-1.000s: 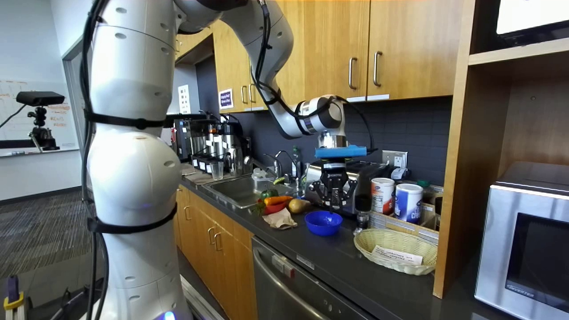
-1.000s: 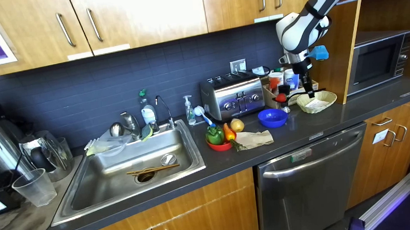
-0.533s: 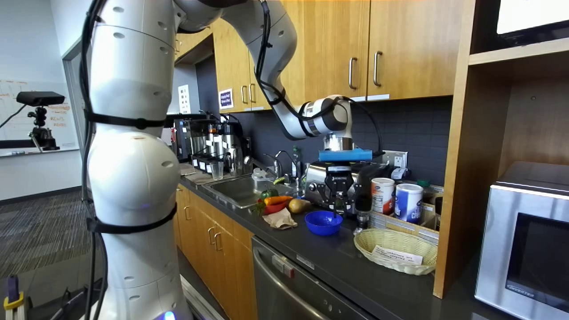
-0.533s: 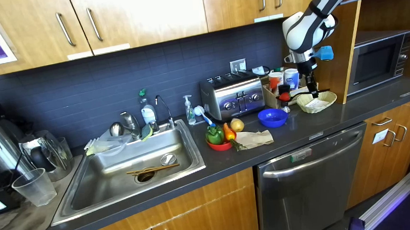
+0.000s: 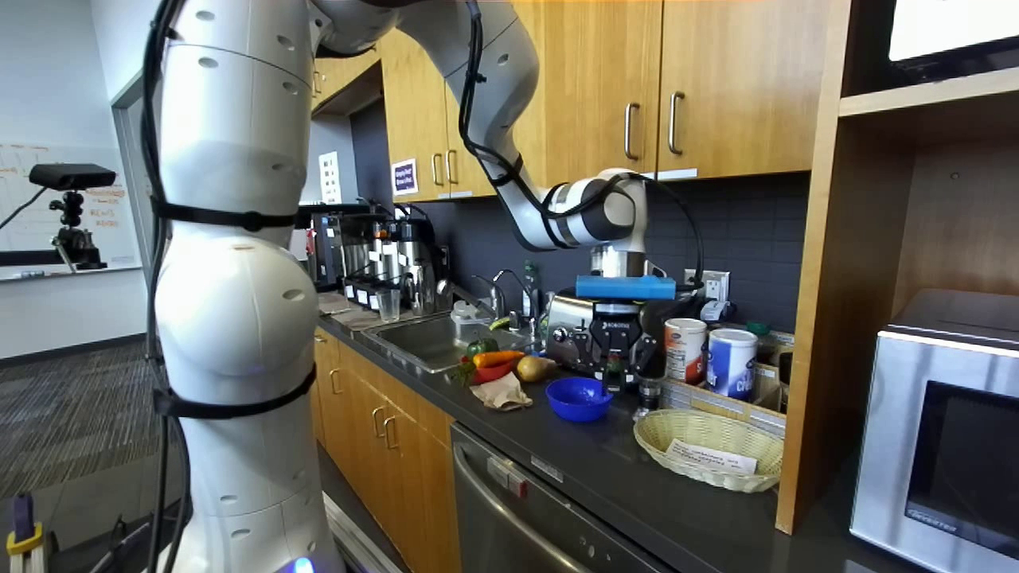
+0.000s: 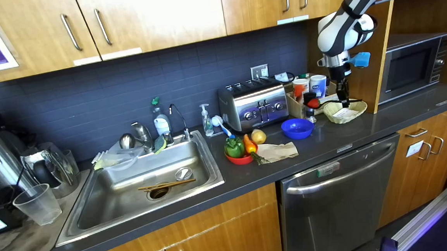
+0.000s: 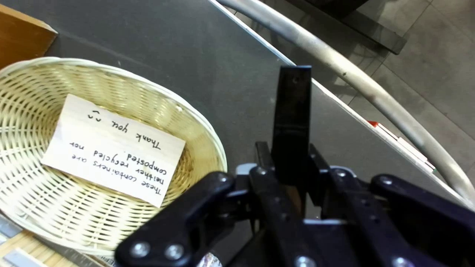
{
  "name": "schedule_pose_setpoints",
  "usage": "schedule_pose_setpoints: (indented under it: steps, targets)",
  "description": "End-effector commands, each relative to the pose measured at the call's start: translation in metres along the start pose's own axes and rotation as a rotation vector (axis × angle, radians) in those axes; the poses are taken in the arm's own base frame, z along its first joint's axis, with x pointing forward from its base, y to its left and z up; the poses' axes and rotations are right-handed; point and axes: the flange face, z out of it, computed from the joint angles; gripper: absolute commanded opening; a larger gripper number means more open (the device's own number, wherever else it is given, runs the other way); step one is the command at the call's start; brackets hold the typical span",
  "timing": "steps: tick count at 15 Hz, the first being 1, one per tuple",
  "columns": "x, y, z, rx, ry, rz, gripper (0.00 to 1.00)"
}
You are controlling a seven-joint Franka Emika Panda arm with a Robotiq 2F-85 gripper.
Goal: Scoop up the object in the blue bowl and put it into the weaved basket
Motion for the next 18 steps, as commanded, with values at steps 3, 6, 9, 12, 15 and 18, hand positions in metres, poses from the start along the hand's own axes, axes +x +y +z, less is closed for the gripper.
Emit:
schedule_pose_setpoints:
  steps: [3, 6, 9, 12, 15, 18]
  targets:
    - [-0.018, 0.005, -0.004, 0.019, 0.049, 0.037, 0.06]
    - [-0.023, 0.007, 0.000, 0.028, 0.051, 0.060, 0.06]
    - [-0.028, 0.011, 0.005, 0.040, 0.050, 0.084, 0.06]
    - [-0.033, 0.015, 0.010, 0.056, 0.051, 0.112, 0.06]
    - [-0.040, 0.018, 0.014, 0.064, 0.050, 0.137, 0.06]
    - [-0.047, 0.022, 0.016, 0.066, 0.048, 0.161, 0.06]
